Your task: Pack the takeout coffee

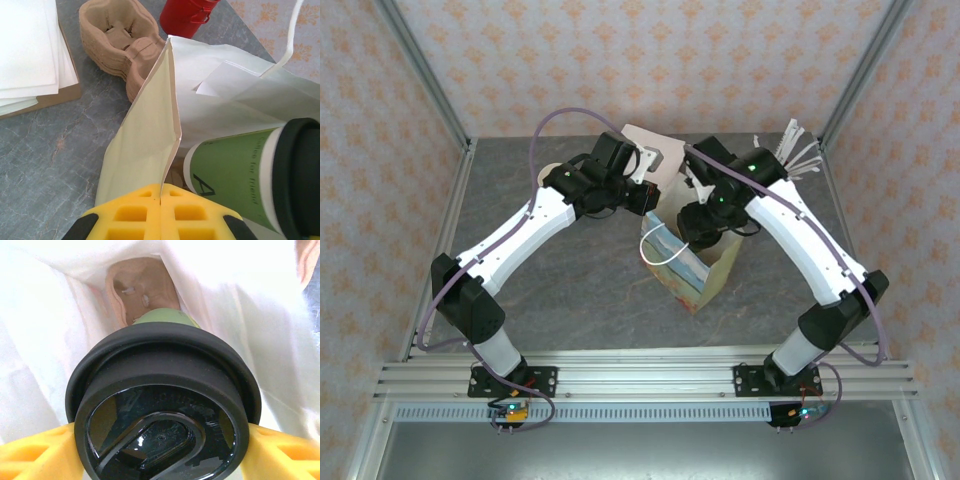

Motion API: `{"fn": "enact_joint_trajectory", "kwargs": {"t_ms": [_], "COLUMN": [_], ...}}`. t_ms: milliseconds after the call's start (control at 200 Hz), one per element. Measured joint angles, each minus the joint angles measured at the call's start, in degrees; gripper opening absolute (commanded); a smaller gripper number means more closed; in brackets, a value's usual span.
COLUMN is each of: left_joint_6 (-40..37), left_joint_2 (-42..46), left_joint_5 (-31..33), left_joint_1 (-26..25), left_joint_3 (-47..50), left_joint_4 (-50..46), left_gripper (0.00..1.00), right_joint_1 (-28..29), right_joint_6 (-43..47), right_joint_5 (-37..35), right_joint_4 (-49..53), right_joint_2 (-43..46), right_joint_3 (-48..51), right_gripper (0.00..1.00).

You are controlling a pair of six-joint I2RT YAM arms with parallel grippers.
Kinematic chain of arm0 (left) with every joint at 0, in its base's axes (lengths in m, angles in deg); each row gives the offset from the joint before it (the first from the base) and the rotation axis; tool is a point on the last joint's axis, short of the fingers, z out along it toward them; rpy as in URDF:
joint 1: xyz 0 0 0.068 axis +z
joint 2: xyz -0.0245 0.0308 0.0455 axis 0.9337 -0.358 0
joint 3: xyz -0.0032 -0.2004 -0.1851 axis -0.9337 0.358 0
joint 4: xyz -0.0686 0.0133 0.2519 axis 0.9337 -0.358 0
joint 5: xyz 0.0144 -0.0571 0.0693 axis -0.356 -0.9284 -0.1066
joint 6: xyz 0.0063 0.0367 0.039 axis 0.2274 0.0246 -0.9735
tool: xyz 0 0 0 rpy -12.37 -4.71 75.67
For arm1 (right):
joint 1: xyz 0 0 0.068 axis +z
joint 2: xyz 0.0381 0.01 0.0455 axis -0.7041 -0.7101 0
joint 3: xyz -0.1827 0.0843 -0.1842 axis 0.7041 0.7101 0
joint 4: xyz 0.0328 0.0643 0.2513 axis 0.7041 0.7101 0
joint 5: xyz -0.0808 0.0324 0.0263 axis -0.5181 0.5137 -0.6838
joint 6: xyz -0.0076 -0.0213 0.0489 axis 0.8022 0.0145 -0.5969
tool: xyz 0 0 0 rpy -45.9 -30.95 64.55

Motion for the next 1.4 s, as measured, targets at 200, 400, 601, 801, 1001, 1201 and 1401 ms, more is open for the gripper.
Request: {"fn": "enact_joint_trajectory", "kwargs": {"t_ms": [200, 400, 601, 801, 1001, 1201, 1401], "left_joint_6": [0.0, 0.0, 0.0, 0.0, 0.0, 0.0, 0.0], "left_joint_2": [0.0, 0.0, 0.0, 0.0, 0.0, 0.0, 0.0], "left_joint_5": [0.0, 0.0, 0.0, 0.0, 0.0, 0.0, 0.0], "left_joint_1": [0.0, 0.0, 0.0, 0.0, 0.0, 0.0, 0.0], "left_joint_3": [0.0, 0.0, 0.0, 0.0, 0.0, 0.0, 0.0], "left_joint_4": [0.0, 0.0, 0.0, 0.0, 0.0, -0.1, -0.1], "left_gripper": [0.08, 0.08, 0.08, 0.08, 0.08, 0.08, 0.08], "right_joint_1": [0.0, 0.0, 0.0, 0.0, 0.0, 0.0, 0.0], "right_joint_6": [-0.2, -0.2, -0.5, -0.7, -0.7, -0.6, -0.2], "right_joint_5": [0.2, 0.4, 0.5, 0.5, 0.7, 0.9, 1.3], "right_joint_4": [0.0, 0.3, 2.6, 3.8, 3.6, 1.8, -0.3], "right_joint_2": [1.6, 1.4, -0.8, -2.8, -4.1, -5.9, -6.2], "right_joint_3": [-0.5, 1.6, 1.6, 1.6, 4.0, 8.8, 10.8], "right_gripper": [0.75, 0.73, 0.71, 0.71, 0.71, 0.70, 0.70]}}
